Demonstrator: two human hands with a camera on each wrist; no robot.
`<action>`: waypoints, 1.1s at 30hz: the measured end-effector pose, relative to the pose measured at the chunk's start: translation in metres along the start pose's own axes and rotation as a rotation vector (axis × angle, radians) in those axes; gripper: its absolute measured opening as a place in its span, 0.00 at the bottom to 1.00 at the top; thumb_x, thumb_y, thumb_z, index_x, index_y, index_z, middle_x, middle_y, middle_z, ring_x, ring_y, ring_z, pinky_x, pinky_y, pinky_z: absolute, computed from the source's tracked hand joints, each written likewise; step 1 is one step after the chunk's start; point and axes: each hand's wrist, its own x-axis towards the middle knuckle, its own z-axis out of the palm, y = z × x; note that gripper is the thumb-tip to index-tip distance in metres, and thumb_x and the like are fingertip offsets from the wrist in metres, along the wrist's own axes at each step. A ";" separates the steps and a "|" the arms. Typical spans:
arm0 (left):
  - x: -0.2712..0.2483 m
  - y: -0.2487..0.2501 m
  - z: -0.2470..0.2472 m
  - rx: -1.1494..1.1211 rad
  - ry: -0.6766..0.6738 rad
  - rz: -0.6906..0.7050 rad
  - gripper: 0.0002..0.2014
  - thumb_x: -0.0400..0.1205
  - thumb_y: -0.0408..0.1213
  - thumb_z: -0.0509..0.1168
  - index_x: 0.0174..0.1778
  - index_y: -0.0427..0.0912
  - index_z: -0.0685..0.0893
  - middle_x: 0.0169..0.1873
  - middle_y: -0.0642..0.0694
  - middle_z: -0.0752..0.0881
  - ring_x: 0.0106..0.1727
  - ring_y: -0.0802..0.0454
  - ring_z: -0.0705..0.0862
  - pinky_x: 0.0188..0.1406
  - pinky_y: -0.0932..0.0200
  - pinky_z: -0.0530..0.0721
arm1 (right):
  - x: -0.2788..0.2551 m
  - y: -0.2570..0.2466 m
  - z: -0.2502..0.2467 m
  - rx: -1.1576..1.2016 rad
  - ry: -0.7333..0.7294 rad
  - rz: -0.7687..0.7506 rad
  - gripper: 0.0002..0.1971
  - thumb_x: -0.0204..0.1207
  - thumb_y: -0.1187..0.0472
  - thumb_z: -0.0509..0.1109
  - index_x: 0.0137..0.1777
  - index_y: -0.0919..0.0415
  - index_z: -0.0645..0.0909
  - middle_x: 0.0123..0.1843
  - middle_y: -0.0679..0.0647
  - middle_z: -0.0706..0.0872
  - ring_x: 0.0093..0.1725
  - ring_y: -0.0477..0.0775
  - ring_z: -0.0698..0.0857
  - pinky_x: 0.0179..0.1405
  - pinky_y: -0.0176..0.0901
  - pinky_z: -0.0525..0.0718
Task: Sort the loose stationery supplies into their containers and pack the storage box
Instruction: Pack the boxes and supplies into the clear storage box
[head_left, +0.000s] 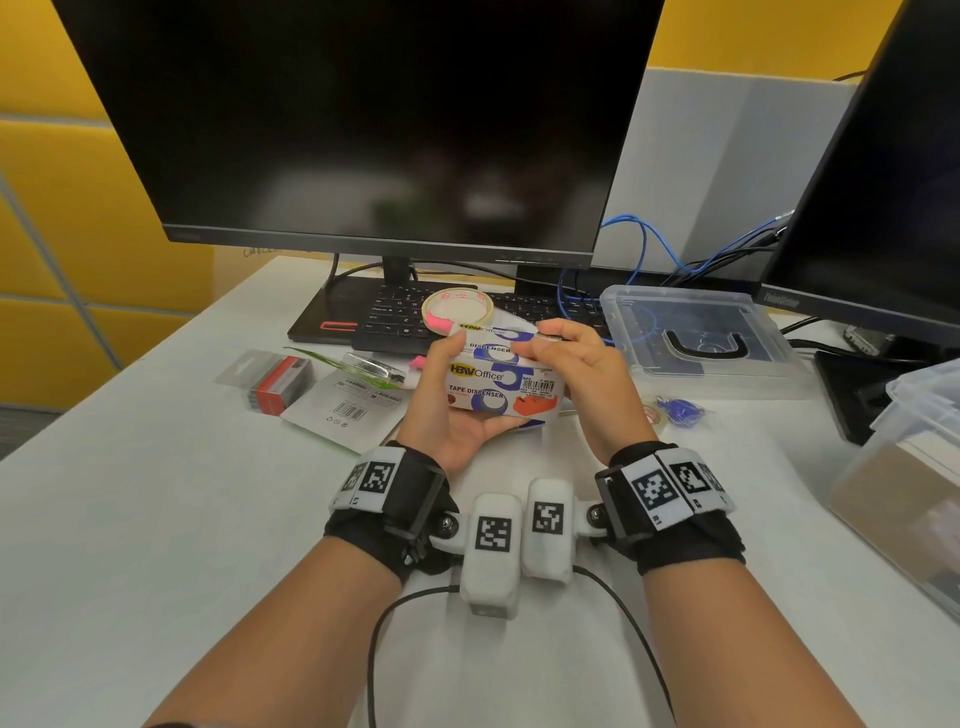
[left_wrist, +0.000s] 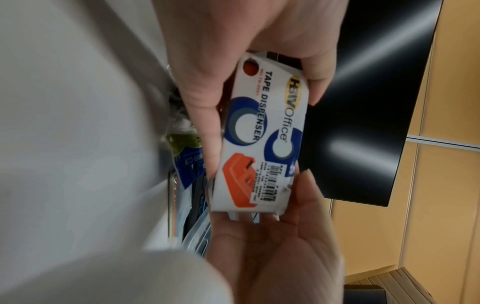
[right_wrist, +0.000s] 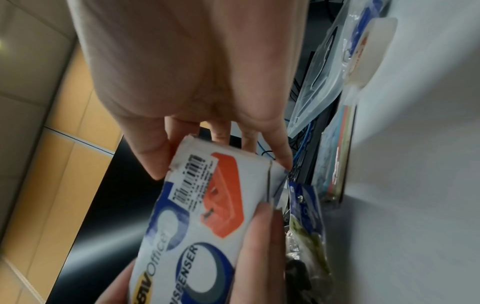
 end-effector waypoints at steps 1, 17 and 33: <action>0.001 -0.001 0.000 0.002 0.011 -0.004 0.17 0.82 0.46 0.60 0.61 0.40 0.82 0.53 0.36 0.89 0.53 0.39 0.88 0.55 0.34 0.84 | 0.000 0.000 -0.001 -0.023 -0.015 0.009 0.04 0.75 0.63 0.72 0.43 0.55 0.88 0.65 0.51 0.75 0.58 0.47 0.83 0.37 0.30 0.83; -0.006 -0.003 0.016 0.106 -0.052 0.044 0.12 0.82 0.39 0.57 0.53 0.40 0.83 0.47 0.38 0.90 0.50 0.39 0.88 0.58 0.31 0.81 | -0.014 -0.018 -0.021 0.048 -0.047 0.033 0.11 0.74 0.72 0.70 0.50 0.55 0.80 0.53 0.55 0.87 0.51 0.54 0.89 0.40 0.44 0.90; -0.007 -0.007 0.164 0.256 -0.119 0.147 0.17 0.81 0.39 0.62 0.63 0.33 0.81 0.51 0.32 0.88 0.45 0.40 0.89 0.35 0.46 0.89 | -0.031 -0.175 -0.104 -1.032 -0.202 0.031 0.13 0.73 0.72 0.67 0.46 0.56 0.89 0.82 0.50 0.60 0.79 0.48 0.61 0.70 0.42 0.70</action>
